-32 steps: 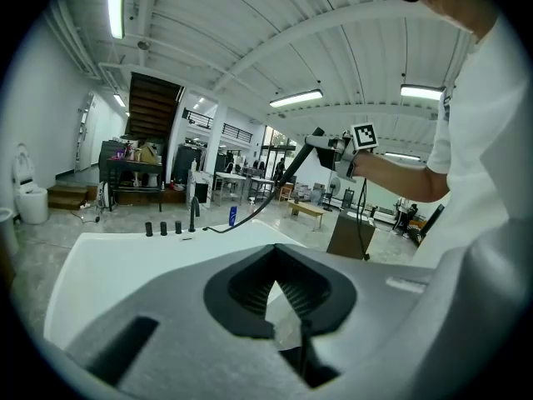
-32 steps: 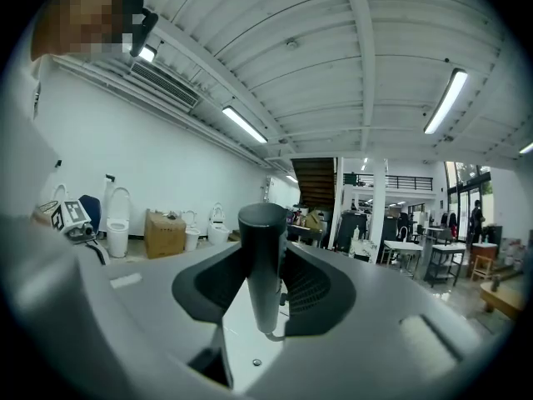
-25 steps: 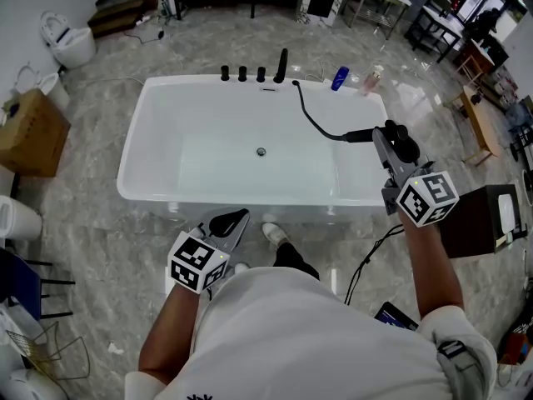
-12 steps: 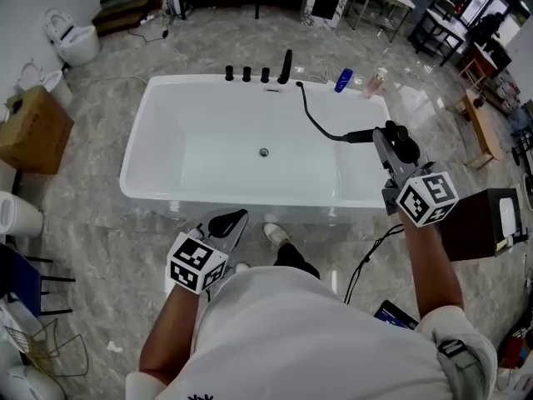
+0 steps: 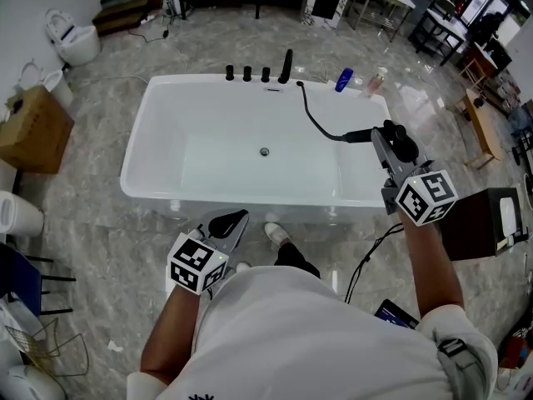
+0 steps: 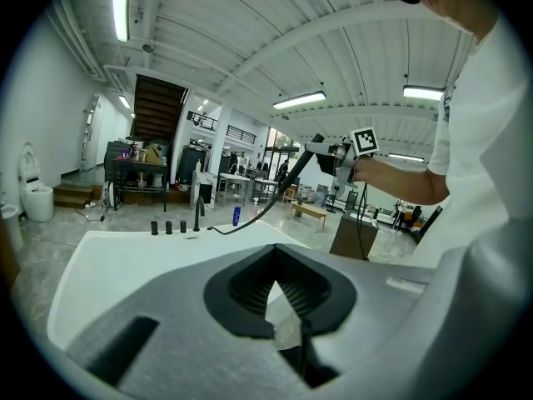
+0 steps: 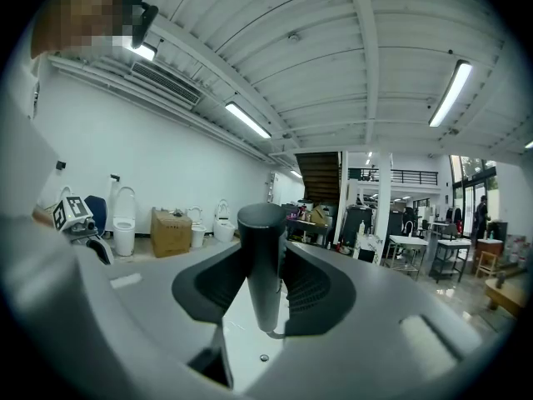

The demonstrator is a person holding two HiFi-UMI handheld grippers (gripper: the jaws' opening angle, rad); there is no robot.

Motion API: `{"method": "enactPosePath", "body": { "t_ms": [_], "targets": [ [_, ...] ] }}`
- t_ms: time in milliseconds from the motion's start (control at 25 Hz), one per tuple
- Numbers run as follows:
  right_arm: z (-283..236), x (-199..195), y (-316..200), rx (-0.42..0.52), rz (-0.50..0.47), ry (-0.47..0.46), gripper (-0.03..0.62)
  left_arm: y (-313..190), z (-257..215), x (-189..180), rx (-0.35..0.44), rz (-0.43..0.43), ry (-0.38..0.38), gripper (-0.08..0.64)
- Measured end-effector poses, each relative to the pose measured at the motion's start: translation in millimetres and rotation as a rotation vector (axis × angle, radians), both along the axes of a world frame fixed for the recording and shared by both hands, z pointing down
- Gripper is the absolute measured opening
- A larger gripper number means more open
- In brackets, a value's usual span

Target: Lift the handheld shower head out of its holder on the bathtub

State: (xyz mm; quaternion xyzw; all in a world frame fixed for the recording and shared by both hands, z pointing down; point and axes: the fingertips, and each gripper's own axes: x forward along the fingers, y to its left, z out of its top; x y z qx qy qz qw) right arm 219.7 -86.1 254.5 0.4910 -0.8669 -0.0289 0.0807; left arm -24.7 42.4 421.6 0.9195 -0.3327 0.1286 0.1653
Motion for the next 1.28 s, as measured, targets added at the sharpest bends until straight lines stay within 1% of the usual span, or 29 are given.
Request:
{"method": "enactPosePath", "body": {
  "t_ms": [560,1000,1280],
  "targets": [
    [-3.5,-4.3,-0.8,0.004,-0.012,0.010,0.144,0.7,-1.3,-2.2,-0.003,-0.005,-0.001,0.006],
    [3.3,-6.4,-1.5,-0.006,-0.013,0.013,0.144,1.6,4.9,-4.7,-0.012,-0.005,0.000,0.008],
    [-1.8,-4.2,-12.2,-0.008,-0.017,0.020,0.144,-8.5,2.2,-2.1,-0.015,-0.006,-0.002,0.008]
  ]
}}
